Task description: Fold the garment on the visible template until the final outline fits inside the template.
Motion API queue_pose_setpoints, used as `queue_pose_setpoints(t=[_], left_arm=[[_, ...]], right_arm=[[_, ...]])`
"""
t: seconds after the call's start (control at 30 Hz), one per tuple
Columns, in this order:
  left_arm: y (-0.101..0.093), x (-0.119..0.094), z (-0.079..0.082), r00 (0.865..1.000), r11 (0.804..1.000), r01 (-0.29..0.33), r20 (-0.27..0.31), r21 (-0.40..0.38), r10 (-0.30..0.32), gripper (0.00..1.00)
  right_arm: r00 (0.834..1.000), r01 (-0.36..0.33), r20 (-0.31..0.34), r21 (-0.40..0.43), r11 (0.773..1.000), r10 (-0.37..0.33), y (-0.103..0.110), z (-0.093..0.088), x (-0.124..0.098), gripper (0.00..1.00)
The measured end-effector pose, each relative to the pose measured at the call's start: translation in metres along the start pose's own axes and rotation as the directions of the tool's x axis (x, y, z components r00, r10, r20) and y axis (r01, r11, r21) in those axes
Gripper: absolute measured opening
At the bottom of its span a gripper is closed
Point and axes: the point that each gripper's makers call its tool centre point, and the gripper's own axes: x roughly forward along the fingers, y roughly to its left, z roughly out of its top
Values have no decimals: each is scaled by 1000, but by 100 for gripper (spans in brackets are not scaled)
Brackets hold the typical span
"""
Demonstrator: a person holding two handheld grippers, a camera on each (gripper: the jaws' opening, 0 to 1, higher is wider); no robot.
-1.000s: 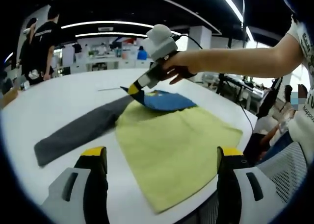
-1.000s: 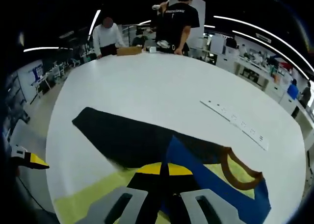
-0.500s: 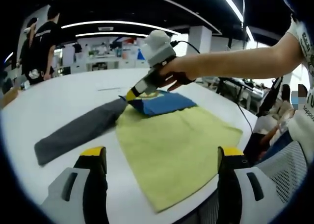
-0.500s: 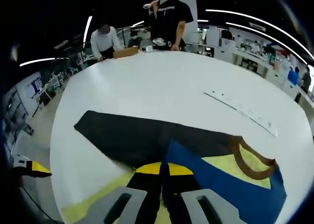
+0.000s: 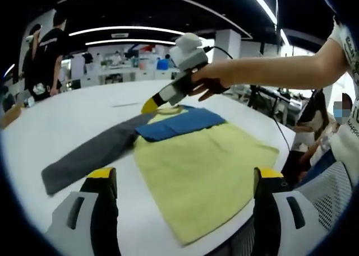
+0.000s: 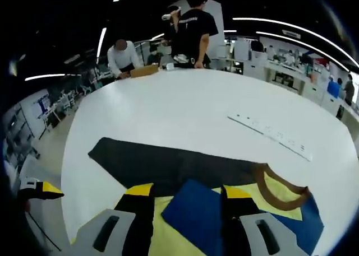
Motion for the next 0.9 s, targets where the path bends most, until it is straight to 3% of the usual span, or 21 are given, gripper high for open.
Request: queue_pose_setpoints(t=[0.2, 0.4, 0.9], left_arm=[[-3, 1, 0, 1000, 1000, 10, -6, 9, -10, 99], [-3, 1, 1, 1000, 1000, 9, -4, 14, -9, 99], [-2, 2, 7, 1000, 999, 11, -1, 36, -11, 99]], right_arm=[[1000, -3, 8, 29, 1000, 3, -9, -8, -10, 73], [1000, 3, -2, 46, 999, -3, -22, -22, -25, 83], [1000, -17, 5, 86, 996, 16, -56, -52, -70, 92]])
